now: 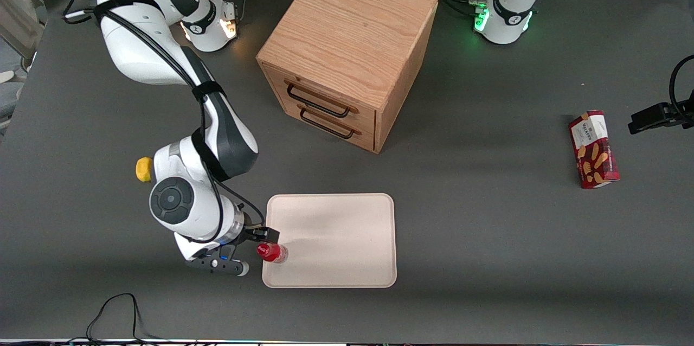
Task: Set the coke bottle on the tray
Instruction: 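Open the right gripper and raise it away from the bottle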
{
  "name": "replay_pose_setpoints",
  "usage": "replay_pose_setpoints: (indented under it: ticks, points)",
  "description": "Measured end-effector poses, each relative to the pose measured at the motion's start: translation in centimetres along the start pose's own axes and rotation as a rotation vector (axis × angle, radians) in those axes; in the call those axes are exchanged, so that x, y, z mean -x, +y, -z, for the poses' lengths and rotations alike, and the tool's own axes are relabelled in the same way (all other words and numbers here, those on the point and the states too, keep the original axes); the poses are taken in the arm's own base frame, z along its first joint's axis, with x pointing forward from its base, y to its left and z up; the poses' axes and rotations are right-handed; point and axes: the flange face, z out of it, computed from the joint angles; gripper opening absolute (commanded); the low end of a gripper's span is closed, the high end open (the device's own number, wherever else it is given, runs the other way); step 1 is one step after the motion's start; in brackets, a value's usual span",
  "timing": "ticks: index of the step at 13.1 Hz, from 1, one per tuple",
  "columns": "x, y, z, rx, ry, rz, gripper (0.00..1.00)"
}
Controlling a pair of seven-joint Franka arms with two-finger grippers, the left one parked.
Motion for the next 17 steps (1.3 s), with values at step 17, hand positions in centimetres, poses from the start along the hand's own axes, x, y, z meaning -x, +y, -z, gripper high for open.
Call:
replay_pose_setpoints:
  ticks: [17]
  points:
    - [15.7, 23.7, 15.5, 0.086, -0.147, 0.208, 1.0]
